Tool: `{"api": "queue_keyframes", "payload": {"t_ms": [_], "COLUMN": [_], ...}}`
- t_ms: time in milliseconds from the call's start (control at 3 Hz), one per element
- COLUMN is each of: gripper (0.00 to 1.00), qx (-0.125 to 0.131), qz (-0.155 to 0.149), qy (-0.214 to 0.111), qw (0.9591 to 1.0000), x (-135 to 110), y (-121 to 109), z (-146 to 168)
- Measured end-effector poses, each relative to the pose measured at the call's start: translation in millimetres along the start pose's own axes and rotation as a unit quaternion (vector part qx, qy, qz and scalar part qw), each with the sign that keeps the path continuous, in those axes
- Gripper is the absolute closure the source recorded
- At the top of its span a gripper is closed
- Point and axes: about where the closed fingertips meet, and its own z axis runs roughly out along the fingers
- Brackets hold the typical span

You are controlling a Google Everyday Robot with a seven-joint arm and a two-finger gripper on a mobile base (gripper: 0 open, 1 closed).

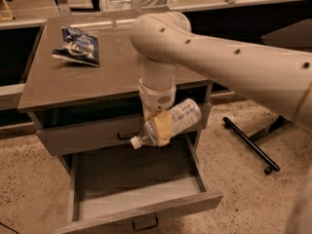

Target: Place blue plastic bottle into middle drawer

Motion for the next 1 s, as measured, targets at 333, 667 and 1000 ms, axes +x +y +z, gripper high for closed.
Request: {"api": "queue_keyframes", "payload": {"t_ms": [333, 667, 1000], "gripper": [1.00, 1.00, 1.00], "qx": [-0.005, -0.001, -0.015], "qz": [0.065, 0.056, 0.028], "qy": [-0.042, -0.061, -0.168], "qw": [0.9970, 0.9966, 0.9853], "x": [14.1, 13.8, -8.0], "y": [25.1, 17.2, 16.2], "z": [22.8, 22.1, 73.0]}}
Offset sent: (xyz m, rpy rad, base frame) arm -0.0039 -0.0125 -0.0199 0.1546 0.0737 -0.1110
